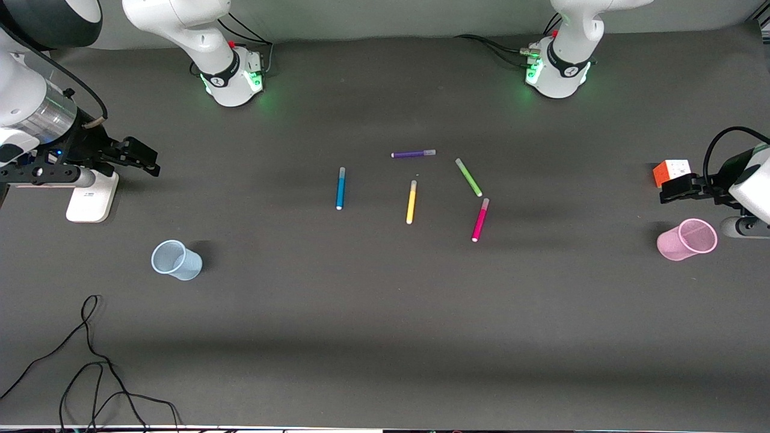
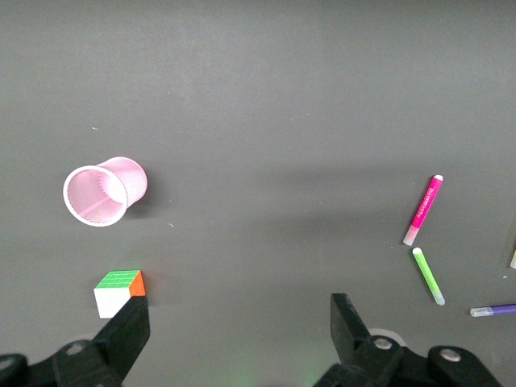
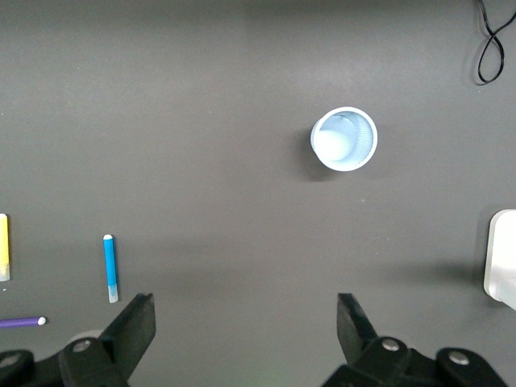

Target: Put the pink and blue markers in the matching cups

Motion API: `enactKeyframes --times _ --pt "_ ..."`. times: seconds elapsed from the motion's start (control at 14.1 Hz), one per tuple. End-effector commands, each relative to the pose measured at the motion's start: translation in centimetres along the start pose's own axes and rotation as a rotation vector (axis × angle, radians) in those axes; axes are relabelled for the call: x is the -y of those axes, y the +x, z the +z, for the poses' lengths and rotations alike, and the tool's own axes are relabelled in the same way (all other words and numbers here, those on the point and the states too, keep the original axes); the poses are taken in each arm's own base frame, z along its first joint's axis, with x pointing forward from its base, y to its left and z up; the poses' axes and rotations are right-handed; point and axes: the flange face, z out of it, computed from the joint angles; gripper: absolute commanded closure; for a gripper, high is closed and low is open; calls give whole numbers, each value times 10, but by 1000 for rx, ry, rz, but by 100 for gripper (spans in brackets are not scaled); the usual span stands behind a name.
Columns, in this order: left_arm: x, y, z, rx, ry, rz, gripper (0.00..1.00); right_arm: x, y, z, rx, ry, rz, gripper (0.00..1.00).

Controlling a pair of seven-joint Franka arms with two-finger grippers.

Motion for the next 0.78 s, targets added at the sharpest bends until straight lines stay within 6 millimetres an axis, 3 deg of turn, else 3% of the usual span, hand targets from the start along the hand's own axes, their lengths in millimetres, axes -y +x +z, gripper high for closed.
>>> enactKeyframes --times 0.0,0.35,0.5,0.64,0.71 --pt "-3 -2 -4 6 0 -6 0 3 0 -5 -1 -22 -18 0" --pt "-4 -2 -5 5 0 -4 0 8 11 -1 4 -18 -15 0" --pt "-4 -2 -5 5 0 -4 0 34 20 11 25 -25 -56 0" --pt "-4 -2 -5 8 0 -4 0 44 21 16 34 -26 -31 0" --pt "-2 -2 -5 5 0 -7 0 61 18 20 40 -30 -35 0"
